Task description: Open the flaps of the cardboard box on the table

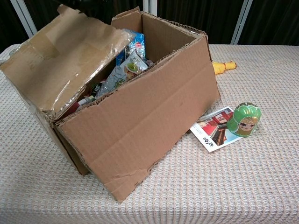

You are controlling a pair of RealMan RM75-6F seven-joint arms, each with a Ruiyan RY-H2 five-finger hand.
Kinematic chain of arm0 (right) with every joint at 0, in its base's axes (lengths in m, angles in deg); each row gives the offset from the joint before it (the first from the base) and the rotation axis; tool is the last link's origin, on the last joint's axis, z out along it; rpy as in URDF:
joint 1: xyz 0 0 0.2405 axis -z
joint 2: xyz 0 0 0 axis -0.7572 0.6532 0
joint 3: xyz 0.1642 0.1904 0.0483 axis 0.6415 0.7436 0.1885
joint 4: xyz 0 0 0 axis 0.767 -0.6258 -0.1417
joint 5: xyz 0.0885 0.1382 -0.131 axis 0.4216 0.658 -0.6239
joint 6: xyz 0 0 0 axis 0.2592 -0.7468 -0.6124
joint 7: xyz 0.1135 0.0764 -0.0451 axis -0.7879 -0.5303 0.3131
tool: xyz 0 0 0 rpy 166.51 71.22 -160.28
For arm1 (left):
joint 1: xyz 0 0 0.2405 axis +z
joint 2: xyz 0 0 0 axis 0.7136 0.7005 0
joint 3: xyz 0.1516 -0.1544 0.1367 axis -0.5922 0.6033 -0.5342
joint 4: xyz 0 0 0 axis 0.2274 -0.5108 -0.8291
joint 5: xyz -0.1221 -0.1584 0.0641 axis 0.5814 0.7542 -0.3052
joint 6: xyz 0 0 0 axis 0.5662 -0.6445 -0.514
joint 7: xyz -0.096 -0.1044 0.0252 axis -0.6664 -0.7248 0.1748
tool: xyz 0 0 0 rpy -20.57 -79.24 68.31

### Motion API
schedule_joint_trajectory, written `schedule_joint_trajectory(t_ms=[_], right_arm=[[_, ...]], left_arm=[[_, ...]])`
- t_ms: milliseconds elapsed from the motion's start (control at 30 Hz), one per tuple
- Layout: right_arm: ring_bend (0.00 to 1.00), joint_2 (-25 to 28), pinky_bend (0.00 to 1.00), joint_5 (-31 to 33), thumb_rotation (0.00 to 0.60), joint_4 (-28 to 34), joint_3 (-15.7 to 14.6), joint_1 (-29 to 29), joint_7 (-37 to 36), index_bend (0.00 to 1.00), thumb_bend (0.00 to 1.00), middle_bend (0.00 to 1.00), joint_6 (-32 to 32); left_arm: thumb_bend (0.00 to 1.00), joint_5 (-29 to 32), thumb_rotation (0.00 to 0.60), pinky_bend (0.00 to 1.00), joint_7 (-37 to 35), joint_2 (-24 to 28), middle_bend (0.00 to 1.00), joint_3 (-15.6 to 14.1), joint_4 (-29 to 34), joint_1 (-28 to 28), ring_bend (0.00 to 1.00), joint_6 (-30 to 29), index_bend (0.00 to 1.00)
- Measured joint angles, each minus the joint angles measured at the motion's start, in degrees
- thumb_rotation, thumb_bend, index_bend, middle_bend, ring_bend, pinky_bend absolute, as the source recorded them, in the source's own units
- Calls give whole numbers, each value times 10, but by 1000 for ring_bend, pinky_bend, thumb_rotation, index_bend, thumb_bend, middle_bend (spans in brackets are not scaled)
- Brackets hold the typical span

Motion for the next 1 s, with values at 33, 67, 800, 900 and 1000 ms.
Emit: schedule_joint_trajectory(t_ms=[33,67,800,900,1000], right_arm=[[0,1,0,-1,600,2,1,-1,1,0,547,0,1],[0,2,0,-3,600,4,1,-1,2,0,559,0,1],[0,5,0,-47,600,40,6,-11,33,0,584,0,20],[0,3,0,-51,600,42,6,-12,37,0,585,0,25],[0,0,0,-53,600,43,6,-15,40,0,586,0,31]], left_arm=[[577,-1,136,216,-6,14,520,3,11,3,140,-5,412],[576,-2,134,216,-12,25,529,6,19,5,144,-8,412],[570,-105,135,216,-148,257,597,-15,143,150,168,-86,358],[570,-132,131,216,-170,277,602,-25,143,178,168,-118,340],[570,-153,130,216,-192,305,621,-34,142,204,179,-145,329]])
